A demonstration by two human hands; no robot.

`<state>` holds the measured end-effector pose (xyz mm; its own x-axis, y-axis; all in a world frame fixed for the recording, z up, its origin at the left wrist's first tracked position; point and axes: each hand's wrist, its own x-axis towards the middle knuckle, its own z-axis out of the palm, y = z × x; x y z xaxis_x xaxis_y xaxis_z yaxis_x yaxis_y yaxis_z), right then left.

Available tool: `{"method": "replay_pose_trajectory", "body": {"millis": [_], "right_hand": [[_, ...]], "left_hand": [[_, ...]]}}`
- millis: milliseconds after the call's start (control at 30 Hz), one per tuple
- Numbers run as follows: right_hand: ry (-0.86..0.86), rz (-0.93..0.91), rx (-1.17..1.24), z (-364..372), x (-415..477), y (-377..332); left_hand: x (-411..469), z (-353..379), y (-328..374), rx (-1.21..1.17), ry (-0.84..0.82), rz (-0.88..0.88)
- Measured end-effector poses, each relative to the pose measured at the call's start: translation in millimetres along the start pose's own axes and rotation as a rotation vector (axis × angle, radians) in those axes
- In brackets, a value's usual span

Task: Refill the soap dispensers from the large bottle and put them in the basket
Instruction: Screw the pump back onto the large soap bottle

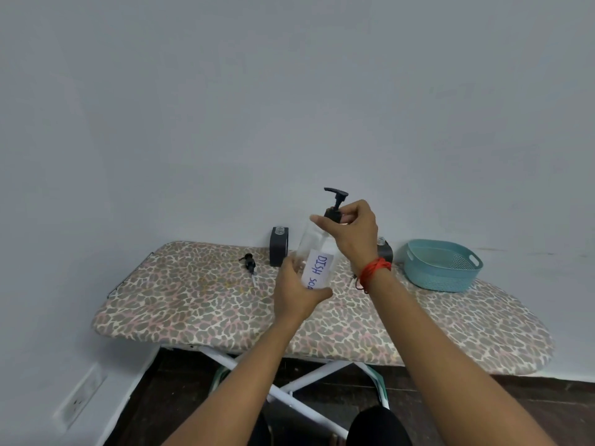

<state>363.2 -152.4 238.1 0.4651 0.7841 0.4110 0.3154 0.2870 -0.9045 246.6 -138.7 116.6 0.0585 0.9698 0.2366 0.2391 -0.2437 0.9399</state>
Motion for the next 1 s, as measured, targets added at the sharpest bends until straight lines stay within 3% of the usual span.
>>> {"method": "replay_pose_trajectory", "body": {"millis": [33, 100, 233, 300, 500, 600, 800, 900, 1000], "right_hand": [[0.053, -0.021, -0.027, 3, -2, 1], [0.001, -0.039, -0.023, 3, -1, 2], [-0.456, 0.061, 0.034, -21, 15, -1], [-0.564, 0.027, 0.057, -26, 18, 1], [-0.165, -0.045, 0.046, 4, 7, 11], [-0.226, -0.047, -0.012, 4, 8, 7], [-0.544, -0.015, -0.019, -23, 22, -8], [-0.525, -0.050, -0.028, -17, 24, -9], [-0.362, -0.050, 0.030, 2, 21, 2]], "left_hand": [[-1, 2, 0, 0.007, 0.012, 0.001], [1, 0, -1, 0.014, -0.023, -0.001], [16, -15, -19, -0.038, -0.214, -0.059], [16, -17, -24, -0.038, -0.228, -0.072], [2, -4, 0, -0.075, 0.012, -0.046], [5, -6, 1, -0.095, -0.022, -0.046], [19, -22, -21, -0.026, -0.196, 0.006], [17, -22, -25, -0.018, -0.193, 0.019], [10, -16, -23, -0.020, -0.067, 0.021]]}}
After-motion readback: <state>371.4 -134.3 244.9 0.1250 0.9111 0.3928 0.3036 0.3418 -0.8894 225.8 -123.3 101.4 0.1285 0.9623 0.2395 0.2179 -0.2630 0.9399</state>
